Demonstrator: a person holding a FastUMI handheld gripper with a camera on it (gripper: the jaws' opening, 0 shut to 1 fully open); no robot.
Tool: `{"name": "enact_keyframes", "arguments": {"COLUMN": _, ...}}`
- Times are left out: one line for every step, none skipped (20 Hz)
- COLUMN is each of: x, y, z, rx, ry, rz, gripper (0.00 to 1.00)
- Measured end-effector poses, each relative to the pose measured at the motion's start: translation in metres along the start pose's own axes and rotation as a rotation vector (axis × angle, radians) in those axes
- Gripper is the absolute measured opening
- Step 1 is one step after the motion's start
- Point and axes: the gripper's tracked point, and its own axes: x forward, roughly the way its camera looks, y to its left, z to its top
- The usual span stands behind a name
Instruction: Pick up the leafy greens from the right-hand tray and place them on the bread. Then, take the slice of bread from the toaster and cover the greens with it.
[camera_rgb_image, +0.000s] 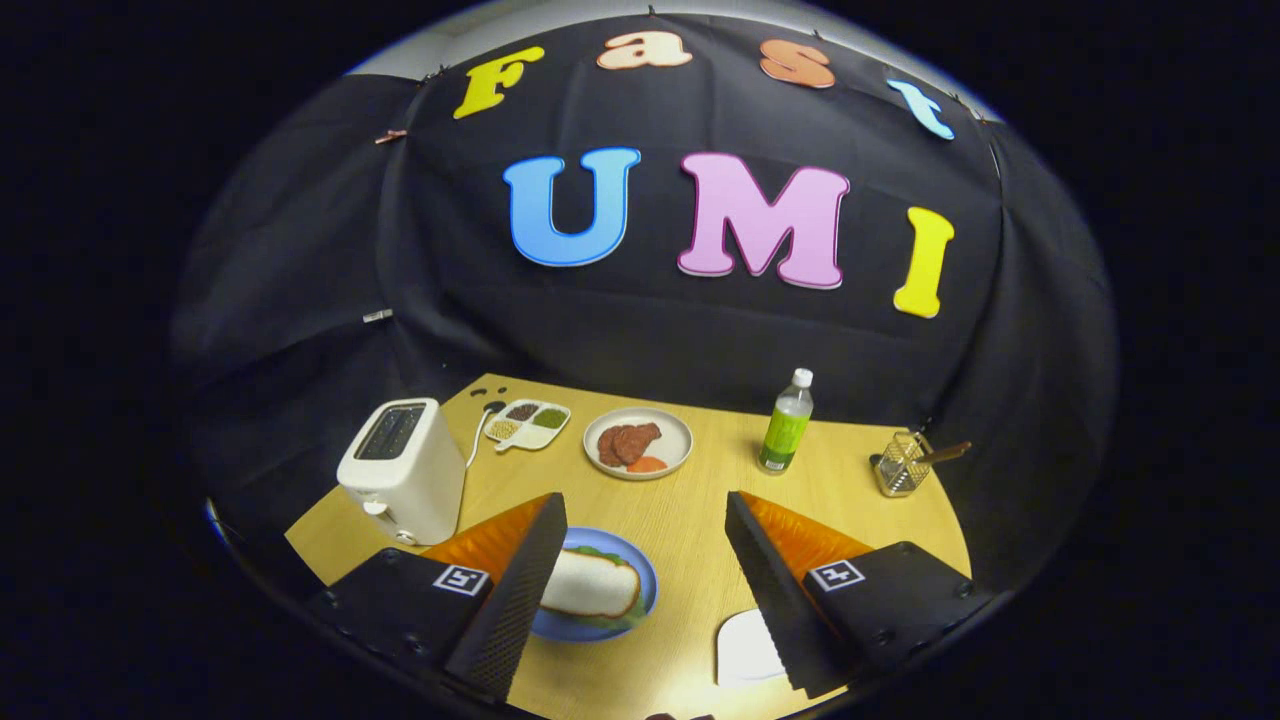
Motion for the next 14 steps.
{"name": "enact_keyframes", "arguments": {"x": -0.011, "y": 0.002, "z": 0.011, "rx": -0.001, "ry": -0.022, "rz": 0.002, "gripper": 0.99}}
{"name": "enact_keyframes", "arguments": {"x": -0.021, "y": 0.004, "z": 0.021, "rx": -0.009, "ry": -0.044, "rz": -0.002, "gripper": 0.99}}
{"name": "enact_keyframes", "arguments": {"x": -0.032, "y": 0.002, "z": 0.031, "rx": -0.028, "ry": -0.069, "rz": -0.015, "gripper": 0.99}}
{"name": "enact_keyframes", "arguments": {"x": -0.042, "y": 0.002, "z": 0.039, "rx": -0.046, "ry": -0.092, "rz": -0.024, "gripper": 0.99}}
{"name": "enact_keyframes", "arguments": {"x": -0.051, "y": 0.003, "z": 0.045, "rx": -0.062, "ry": -0.110, "rz": -0.035, "gripper": 0.99}}
{"name": "enact_keyframes", "arguments": {"x": -0.060, "y": 0.005, "z": 0.050, "rx": -0.071, "ry": -0.128, "rz": -0.043, "gripper": 0.98}}
{"name": "enact_keyframes", "arguments": {"x": -0.068, "y": 0.006, "z": 0.056, "rx": -0.078, "ry": -0.148, "rz": -0.051, "gripper": 0.97}}
{"name": "enact_keyframes", "arguments": {"x": -0.073, "y": 0.007, "z": 0.061, "rx": -0.085, "ry": -0.171, "rz": -0.060, "gripper": 0.97}}
{"name": "enact_keyframes", "arguments": {"x": -0.078, "y": 0.006, "z": 0.065, "rx": -0.092, "ry": -0.193, "rz": -0.071, "gripper": 0.97}}
{"name": "enact_keyframes", "arguments": {"x": -0.082, "y": 0.006, "z": 0.065, "rx": -0.099, "ry": -0.204, "rz": -0.076, "gripper": 0.97}}
{"name": "enact_keyframes", "arguments": {"x": -0.086, "y": 0.005, "z": 0.064, "rx": -0.103, "ry": -0.213, "rz": -0.080, "gripper": 0.97}}
{"name": "enact_keyframes", "arguments": {"x": -0.087, "y": 0.007, "z": 0.064, "rx": -0.104, "ry": -0.218, "rz": -0.077, "gripper": 0.97}}
{"name": "enact_keyframes", "arguments": {"x": -0.089, "y": 0.008, "z": 0.063, "rx": -0.105, "ry": -0.225, "rz": -0.075, "gripper": 0.97}}
{"name": "enact_keyframes", "arguments": {"x": -0.083, "y": 0.007, "z": 0.062, "rx": -0.100, "ry": -0.223, "rz": -0.070, "gripper": 0.97}}
